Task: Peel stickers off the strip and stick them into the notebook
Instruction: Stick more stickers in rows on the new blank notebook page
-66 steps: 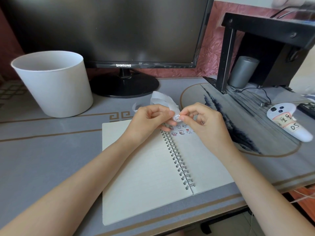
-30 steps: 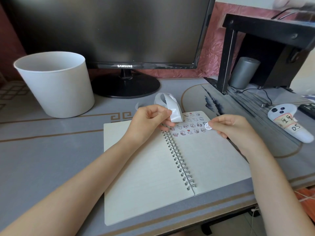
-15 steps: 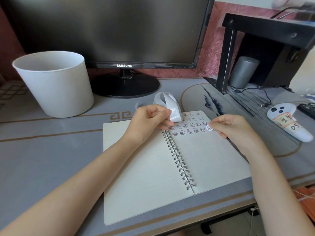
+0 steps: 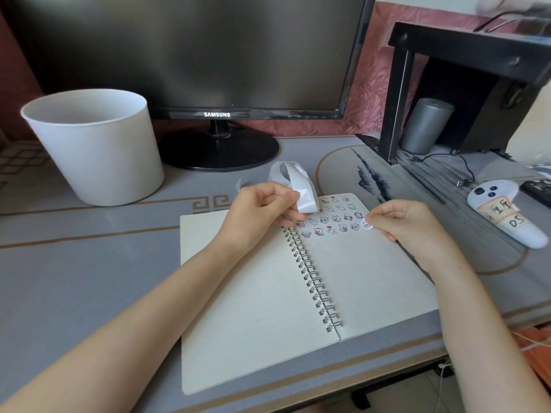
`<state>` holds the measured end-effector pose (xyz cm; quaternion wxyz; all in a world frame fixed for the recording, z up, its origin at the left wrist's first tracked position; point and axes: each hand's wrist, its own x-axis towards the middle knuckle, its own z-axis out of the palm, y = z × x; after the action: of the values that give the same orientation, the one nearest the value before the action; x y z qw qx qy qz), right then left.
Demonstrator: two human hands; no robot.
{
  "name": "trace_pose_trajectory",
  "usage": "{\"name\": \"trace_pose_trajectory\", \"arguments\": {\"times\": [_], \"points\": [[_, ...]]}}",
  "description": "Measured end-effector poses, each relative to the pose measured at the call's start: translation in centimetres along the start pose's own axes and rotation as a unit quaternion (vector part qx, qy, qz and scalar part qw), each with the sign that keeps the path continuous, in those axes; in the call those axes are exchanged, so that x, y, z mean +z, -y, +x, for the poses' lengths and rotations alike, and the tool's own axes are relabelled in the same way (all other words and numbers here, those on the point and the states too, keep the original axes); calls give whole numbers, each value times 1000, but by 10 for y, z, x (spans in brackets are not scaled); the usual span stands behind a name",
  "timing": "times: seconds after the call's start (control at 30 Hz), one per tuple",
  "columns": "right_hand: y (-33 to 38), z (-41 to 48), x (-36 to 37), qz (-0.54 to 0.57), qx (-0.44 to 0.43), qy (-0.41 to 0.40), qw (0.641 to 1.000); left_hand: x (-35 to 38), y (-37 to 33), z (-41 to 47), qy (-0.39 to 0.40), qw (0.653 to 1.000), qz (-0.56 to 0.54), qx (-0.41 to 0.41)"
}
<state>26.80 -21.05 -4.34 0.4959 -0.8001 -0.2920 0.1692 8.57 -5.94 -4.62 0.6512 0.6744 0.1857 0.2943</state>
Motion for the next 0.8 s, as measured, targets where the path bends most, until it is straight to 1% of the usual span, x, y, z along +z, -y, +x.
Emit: {"name": "trace_pose_trajectory", "arguments": {"times": [0.27,0.47,0.7,0.8], "points": [[1,0,1,-8,-7,-1,1000,0,0,0,-2,1000,2,-1],[-3,5,4,-38,-7,-10,999,0,0,0,-3,1000,5,-1],[-4,3,5,-74,-28,-28,997,0,1,0,-3,1000,6,-1],[-5,3,3,-73,-28,-27,997,-1,2,1,-3,1000,6,-1]]}}
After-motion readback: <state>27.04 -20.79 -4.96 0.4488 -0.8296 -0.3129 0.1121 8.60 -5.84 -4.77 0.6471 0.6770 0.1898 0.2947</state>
